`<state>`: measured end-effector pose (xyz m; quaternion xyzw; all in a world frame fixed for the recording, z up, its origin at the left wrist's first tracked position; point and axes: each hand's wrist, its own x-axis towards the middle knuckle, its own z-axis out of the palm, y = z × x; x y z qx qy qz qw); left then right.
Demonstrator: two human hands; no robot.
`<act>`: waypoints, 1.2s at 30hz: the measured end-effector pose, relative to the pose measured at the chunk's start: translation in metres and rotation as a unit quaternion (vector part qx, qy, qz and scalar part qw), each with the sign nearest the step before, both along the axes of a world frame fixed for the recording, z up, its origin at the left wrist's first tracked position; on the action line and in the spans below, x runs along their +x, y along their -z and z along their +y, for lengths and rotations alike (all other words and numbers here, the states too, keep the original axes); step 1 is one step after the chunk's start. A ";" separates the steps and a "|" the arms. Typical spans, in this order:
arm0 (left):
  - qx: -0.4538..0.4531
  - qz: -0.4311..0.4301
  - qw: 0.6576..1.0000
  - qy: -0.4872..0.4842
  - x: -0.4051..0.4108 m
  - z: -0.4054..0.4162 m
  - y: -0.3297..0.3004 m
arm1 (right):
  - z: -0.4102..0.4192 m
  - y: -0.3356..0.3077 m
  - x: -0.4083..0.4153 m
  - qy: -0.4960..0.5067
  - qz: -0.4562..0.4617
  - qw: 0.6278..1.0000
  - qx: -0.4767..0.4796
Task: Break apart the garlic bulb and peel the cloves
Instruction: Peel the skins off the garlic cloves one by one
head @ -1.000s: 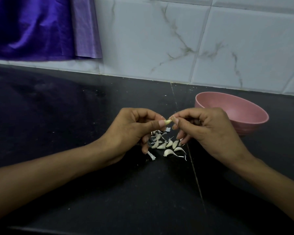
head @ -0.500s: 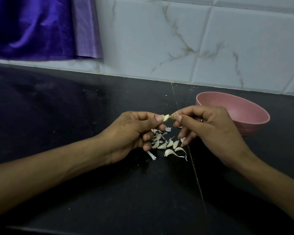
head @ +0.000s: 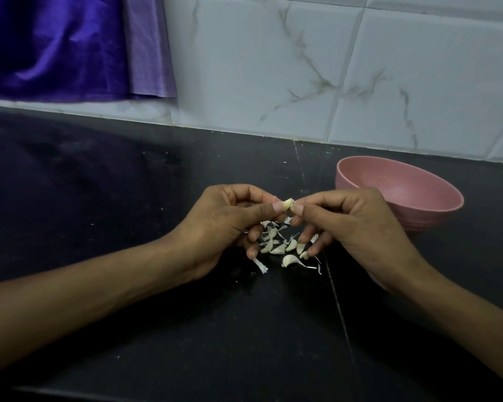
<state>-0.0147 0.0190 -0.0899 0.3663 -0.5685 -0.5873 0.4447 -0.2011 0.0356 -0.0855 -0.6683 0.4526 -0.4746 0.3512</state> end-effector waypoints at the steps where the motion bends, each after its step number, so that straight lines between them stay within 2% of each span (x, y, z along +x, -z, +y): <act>1: -0.008 -0.005 1.000 -0.001 0.000 0.001 -0.001 | 0.000 0.000 0.000 0.003 0.004 1.000 -0.004; 12: -0.109 -0.048 0.992 -0.034 -0.002 0.004 -0.001 | 0.000 0.003 0.000 0.025 0.004 1.000 -0.013; 16: -0.117 -0.056 0.991 -0.031 -0.001 0.002 0.001 | 0.000 0.002 0.000 0.018 -0.008 1.000 -0.012; 31: 0.052 0.015 0.996 0.065 -0.001 -0.006 0.003 | 0.001 0.000 0.000 0.026 -0.020 0.999 0.004; 36: 0.081 0.041 0.993 0.076 0.000 -0.006 0.002 | 0.001 -0.001 -0.001 0.043 -0.021 0.999 -0.006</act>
